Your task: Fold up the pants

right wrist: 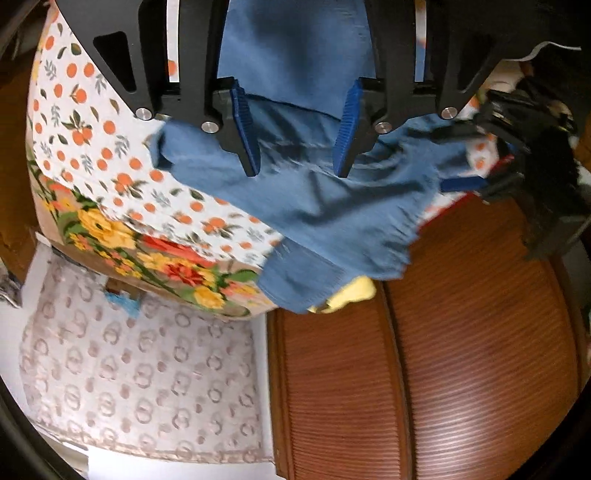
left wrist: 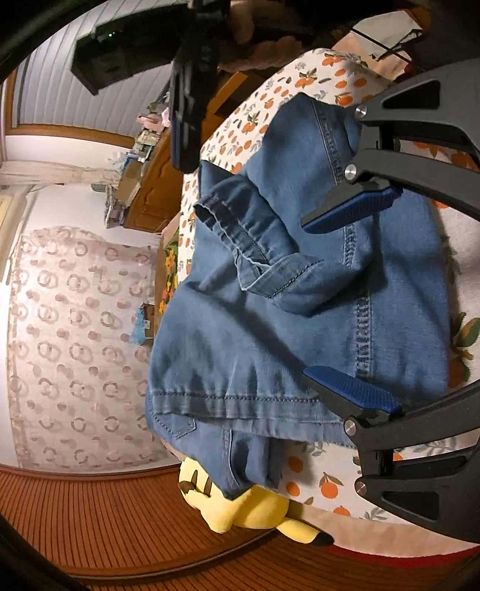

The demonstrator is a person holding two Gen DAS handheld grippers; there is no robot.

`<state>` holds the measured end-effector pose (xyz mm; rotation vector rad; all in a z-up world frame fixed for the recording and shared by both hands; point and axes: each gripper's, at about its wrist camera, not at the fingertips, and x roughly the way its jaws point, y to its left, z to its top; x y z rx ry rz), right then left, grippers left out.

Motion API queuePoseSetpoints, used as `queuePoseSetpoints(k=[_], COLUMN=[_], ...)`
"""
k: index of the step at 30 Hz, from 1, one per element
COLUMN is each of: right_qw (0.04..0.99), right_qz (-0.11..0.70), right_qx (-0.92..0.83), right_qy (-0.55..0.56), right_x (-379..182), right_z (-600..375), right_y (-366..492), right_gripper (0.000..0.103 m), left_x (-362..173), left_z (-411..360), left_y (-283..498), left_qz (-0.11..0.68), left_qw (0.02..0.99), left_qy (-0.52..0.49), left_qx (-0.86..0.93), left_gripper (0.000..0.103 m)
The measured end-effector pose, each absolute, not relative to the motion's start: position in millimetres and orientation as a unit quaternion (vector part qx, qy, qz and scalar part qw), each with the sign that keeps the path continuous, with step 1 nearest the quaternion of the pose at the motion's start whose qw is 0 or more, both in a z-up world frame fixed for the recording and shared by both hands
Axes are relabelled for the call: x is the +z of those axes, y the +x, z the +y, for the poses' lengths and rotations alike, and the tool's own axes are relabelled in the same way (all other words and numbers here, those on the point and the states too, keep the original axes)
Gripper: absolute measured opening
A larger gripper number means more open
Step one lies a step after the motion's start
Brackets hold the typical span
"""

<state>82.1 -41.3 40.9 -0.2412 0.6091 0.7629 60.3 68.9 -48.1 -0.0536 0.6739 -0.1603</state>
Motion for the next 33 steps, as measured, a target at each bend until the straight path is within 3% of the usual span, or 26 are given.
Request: queuePoseSetpoints(k=[4, 11, 13, 16, 17, 18, 19, 28, 33], right_qw=[0.874, 0.861, 0.857, 0.845, 0.843, 0.842, 0.839, 0.861, 0.854], right_qz=[0.314, 0.335, 0.340, 0.335, 0.336, 0.333, 0.332, 0.229, 0.193], right_qx=[0.353, 0.366, 0.368, 0.396, 0.399, 0.403, 0.412, 0.443, 0.469], right_qy=[-0.114, -0.116, -0.120, -0.130, -0.131, -0.129, -0.126, -0.102, -0.119], right_x=[24, 8, 5, 0, 0, -1, 1, 86, 123], right_z=[-42, -27, -21, -11, -8, -6, -4, 11, 50], right_y=[101, 129, 132, 136, 137, 140, 141, 127, 118], right_gripper=[0.046, 0.046, 0.046, 0.046, 0.039, 0.013, 0.006, 0.002, 0.002], left_x=[-53, -64, -65, -66, -65, -63, -61, -2, -5], left_z=[62, 48, 48, 48, 48, 48, 50, 60, 63], left_y=[71, 89, 91, 90, 89, 87, 84, 33, 11], left_qz=[0.342, 0.367, 0.370, 0.371, 0.368, 0.365, 0.359, 0.278, 0.277], left_qw=[0.935, 0.926, 0.925, 0.925, 0.926, 0.927, 0.929, 0.953, 0.953], left_qy=[-0.015, 0.021, 0.023, 0.022, 0.023, 0.023, 0.018, -0.033, -0.049], left_qx=[-0.090, -0.089, -0.086, -0.082, -0.080, -0.080, -0.083, -0.115, -0.114], left_gripper=[0.062, 0.057, 0.042, 0.028, 0.025, 0.024, 0.023, 0.023, 0.023])
